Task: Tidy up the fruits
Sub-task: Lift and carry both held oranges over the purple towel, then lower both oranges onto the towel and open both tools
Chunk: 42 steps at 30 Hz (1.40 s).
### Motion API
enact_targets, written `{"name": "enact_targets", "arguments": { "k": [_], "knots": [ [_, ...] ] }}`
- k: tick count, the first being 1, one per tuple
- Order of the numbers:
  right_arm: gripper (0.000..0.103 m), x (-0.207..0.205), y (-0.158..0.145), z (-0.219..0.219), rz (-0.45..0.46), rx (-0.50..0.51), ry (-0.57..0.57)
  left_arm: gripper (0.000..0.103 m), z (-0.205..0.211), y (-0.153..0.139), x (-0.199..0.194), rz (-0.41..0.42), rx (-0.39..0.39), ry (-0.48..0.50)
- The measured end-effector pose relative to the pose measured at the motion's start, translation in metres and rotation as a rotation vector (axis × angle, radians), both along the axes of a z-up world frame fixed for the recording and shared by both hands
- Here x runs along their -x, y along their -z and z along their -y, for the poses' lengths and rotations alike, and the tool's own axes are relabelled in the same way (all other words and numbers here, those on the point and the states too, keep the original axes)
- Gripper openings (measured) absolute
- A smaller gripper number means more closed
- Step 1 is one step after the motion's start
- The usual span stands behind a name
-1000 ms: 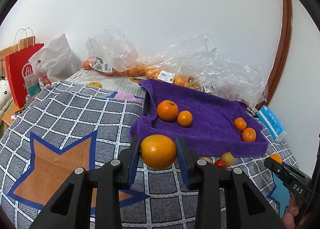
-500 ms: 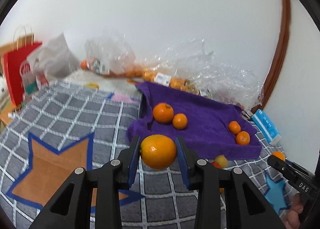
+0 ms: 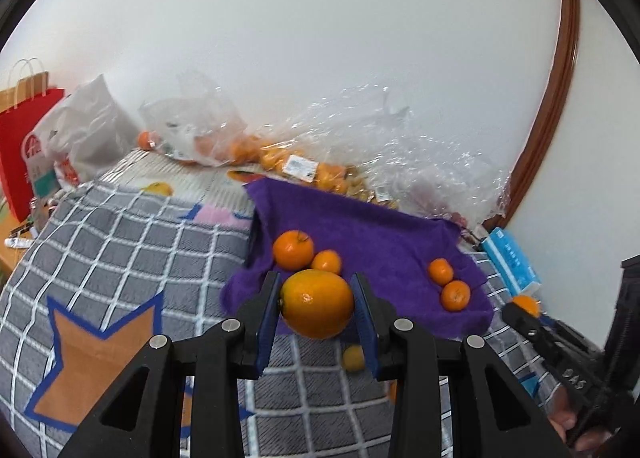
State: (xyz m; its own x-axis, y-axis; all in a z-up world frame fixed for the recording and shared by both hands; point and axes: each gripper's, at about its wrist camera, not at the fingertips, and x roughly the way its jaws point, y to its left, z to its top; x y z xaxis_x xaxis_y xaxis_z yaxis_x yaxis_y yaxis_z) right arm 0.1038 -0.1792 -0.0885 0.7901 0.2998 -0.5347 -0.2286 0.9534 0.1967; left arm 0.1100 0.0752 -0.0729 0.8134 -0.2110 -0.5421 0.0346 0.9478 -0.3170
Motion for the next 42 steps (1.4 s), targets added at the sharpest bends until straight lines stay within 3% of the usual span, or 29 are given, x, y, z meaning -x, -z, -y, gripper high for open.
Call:
{"name": "enact_targets", "arguments": {
  "k": [13, 19, 22, 28, 42],
  "knots": [
    [0.034, -0.066, -0.023, -0.005, 0.060, -0.017, 0.020, 0.034, 0.004, -0.015, -0.071, 0.027, 0.014, -0.021],
    [0.034, -0.085, 0.004, 0.000, 0.031, -0.060, 0.045, 0.034, 0.004, 0.014, -0.088, 0.011, 0.046, 0.007],
    [0.034, -0.091, 0.019, 0.003, -0.007, -0.054, 0.060, 0.034, 0.006, 0.029, -0.094, -0.057, 0.061, 0.014],
    [0.034, -0.102, 0.029, 0.009, -0.034, -0.061, 0.076, 0.034, 0.014, 0.029, -0.090, -0.023, 0.016, 0.019],
    [0.034, -0.109, 0.040, 0.012, -0.057, -0.039, 0.087, 0.034, 0.012, 0.043, -0.099, -0.101, 0.068, 0.045]
  ]
}}
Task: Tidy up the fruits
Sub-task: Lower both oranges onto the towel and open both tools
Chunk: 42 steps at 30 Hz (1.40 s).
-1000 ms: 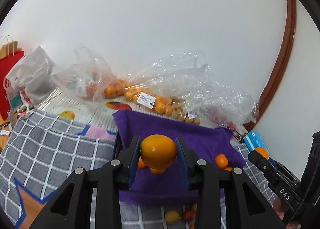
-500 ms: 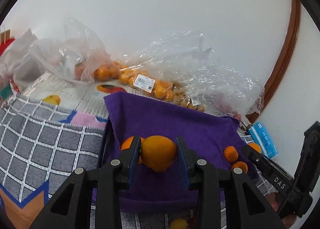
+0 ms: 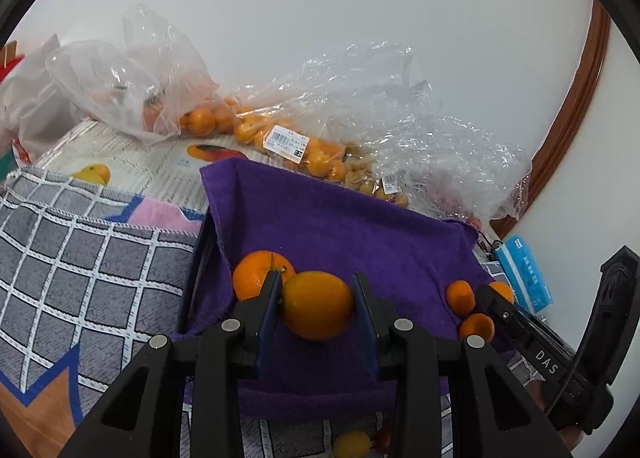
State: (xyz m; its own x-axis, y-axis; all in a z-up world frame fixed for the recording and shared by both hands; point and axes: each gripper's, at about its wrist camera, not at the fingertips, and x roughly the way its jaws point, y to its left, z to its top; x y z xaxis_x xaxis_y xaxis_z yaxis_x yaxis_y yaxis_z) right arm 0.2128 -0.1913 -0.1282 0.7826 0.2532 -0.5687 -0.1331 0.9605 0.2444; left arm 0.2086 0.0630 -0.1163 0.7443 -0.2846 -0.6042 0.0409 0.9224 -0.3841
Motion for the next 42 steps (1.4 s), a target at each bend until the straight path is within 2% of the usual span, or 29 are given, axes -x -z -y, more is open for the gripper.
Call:
{"name": "enact_targets", "arguments": {
  "k": [6, 12, 15, 21, 29, 42],
  "knots": [
    [0.034, -0.001, 0.006, -0.011, -0.018, 0.036, -0.043, 0.034, 0.001, 0.002, 0.000, -0.001, -0.009, -0.005],
    [0.034, 0.000, 0.011, -0.025, -0.039, 0.102, -0.069, 0.034, 0.004, 0.009, -0.003, -0.038, -0.022, 0.004],
    [0.034, 0.003, 0.011, -0.026, -0.039, 0.089, -0.093, 0.034, 0.005, 0.012, -0.006, -0.047, -0.037, 0.000],
    [0.034, -0.002, 0.018, -0.027, -0.097, 0.068, -0.109, 0.034, 0.001, 0.021, -0.011, -0.099, -0.021, -0.002],
    [0.034, -0.003, 0.021, -0.035, -0.113, 0.097, -0.122, 0.034, 0.006, 0.021, -0.010, -0.096, -0.057, -0.001],
    [0.034, -0.009, 0.026, -0.035, -0.143, 0.104, -0.118, 0.034, 0.004, 0.021, -0.011, -0.113, -0.038, -0.005]
  ]
}}
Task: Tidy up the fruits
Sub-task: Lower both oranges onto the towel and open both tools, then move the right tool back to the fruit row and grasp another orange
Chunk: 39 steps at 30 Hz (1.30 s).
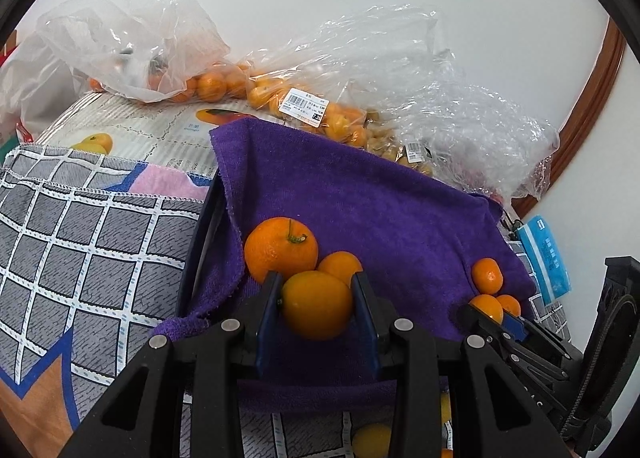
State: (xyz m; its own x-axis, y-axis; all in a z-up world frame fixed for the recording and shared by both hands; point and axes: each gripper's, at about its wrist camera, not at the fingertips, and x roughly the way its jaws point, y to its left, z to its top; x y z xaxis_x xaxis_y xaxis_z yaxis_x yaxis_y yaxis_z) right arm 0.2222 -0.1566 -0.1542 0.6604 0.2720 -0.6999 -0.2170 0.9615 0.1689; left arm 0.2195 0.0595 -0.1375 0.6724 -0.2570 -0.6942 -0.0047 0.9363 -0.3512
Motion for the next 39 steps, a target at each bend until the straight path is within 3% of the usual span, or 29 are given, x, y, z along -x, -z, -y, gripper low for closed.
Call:
{"name": "enact_targets", "arguments": {
  "k": [13, 22, 25, 27, 32, 36, 39],
  "knots": [
    [0.034, -0.002, 0.004, -0.001, -0.012, 0.006, 0.002, 0.036, -0.006, -0.003, 0.001, -0.003, 0.057, 0.000],
    [0.034, -0.001, 0.003, -0.001, -0.005, 0.011, 0.016, 0.042, -0.008, -0.013, 0.007, 0.048, 0.073, 0.004],
    [0.040, 0.004, 0.000, -0.002, 0.027, 0.016, 0.013, 0.046, -0.009, -0.018, 0.011, 0.089, 0.066, -0.003],
    [0.054, 0.011, -0.007, -0.002, 0.070, 0.012, 0.018, 0.046, -0.009, -0.020, 0.013, 0.106, 0.062, -0.004],
    [0.068, 0.021, -0.019, 0.006, 0.149, -0.043, 0.041, 0.046, -0.007, -0.021, 0.013, 0.120, 0.042, -0.009],
    [0.068, 0.021, -0.020, 0.016, 0.147, -0.082, 0.072, 0.046, -0.006, -0.024, 0.014, 0.132, 0.036, -0.012],
    [0.068, 0.020, -0.019, 0.017, 0.148, -0.078, 0.093, 0.046, -0.006, -0.029, 0.017, 0.176, -0.010, -0.032]
  ]
}}
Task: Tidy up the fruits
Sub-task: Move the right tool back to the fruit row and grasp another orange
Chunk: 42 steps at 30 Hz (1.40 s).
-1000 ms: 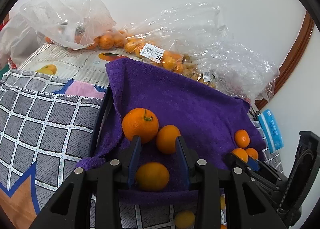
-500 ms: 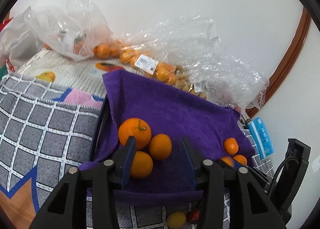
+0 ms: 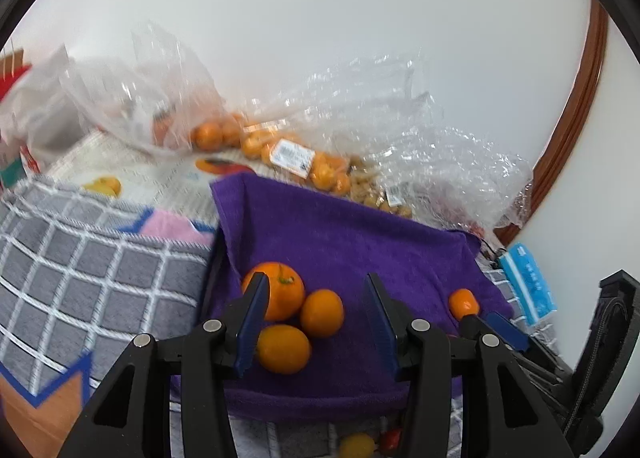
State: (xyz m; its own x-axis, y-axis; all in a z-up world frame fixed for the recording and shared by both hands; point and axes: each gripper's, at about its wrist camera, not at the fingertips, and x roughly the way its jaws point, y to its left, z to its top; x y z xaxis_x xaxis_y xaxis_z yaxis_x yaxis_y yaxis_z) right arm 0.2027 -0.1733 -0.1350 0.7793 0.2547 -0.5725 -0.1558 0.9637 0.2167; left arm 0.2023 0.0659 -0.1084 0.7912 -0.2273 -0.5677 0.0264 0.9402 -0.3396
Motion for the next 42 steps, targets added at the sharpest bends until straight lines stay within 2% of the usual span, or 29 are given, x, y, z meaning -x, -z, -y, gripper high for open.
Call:
{"name": "enact_targets", "arguments": {
  "k": [2, 4, 8, 11, 14, 17, 21, 27, 32, 34, 35, 38, 42],
  "knots": [
    [0.068, 0.001, 0.001, -0.001, 0.003, -0.003, 0.001, 0.046, 0.000, -0.002, 0.000, 0.034, -0.063, -0.040],
    [0.068, 0.002, 0.000, -0.001, 0.006, -0.006, -0.006, 0.046, -0.003, -0.003, -0.001, 0.042, -0.093, -0.067],
    [0.068, 0.009, -0.009, 0.000, 0.038, 0.006, 0.023, 0.046, -0.016, 0.002, -0.008, -0.008, -0.003, -0.056],
    [0.068, 0.010, -0.013, -0.001, -0.004, 0.008, 0.030, 0.046, -0.023, 0.003, -0.008, -0.019, 0.048, -0.059],
    [0.061, 0.021, -0.013, -0.003, -0.049, 0.006, 0.027, 0.046, -0.026, 0.002, -0.005, -0.010, 0.047, -0.075],
    [0.060, 0.041, -0.010, -0.009, -0.068, -0.047, -0.048, 0.046, -0.027, 0.003, -0.006, -0.021, 0.062, -0.076],
    [0.052, 0.072, -0.004, -0.027, -0.086, -0.011, -0.101, 0.046, -0.028, 0.004, -0.005, -0.029, 0.069, -0.080],
    [0.050, 0.095, 0.012, -0.050, -0.132, -0.001, -0.180, 0.046, -0.031, 0.000, 0.000, -0.016, 0.085, -0.082],
    [0.050, 0.095, 0.027, -0.061, -0.187, -0.007, -0.227, 0.046, -0.031, 0.000, 0.000, -0.012, 0.074, -0.090],
    [0.044, 0.093, 0.031, -0.066, -0.203, 0.022, -0.215, 0.046, -0.029, 0.000, 0.000, -0.008, 0.049, -0.095],
    [0.034, 0.092, 0.033, -0.067, -0.214, 0.039, -0.206, 0.046, -0.028, 0.000, 0.000, -0.009, 0.044, -0.094],
    [0.034, 0.094, 0.031, -0.063, -0.204, 0.027, -0.201, 0.046, -0.026, 0.000, -0.001, -0.015, 0.043, -0.080],
    [0.034, 0.094, 0.023, -0.044, -0.157, 0.069, -0.125, 0.046, -0.025, -0.003, 0.002, 0.003, 0.044, -0.076]
  ]
}}
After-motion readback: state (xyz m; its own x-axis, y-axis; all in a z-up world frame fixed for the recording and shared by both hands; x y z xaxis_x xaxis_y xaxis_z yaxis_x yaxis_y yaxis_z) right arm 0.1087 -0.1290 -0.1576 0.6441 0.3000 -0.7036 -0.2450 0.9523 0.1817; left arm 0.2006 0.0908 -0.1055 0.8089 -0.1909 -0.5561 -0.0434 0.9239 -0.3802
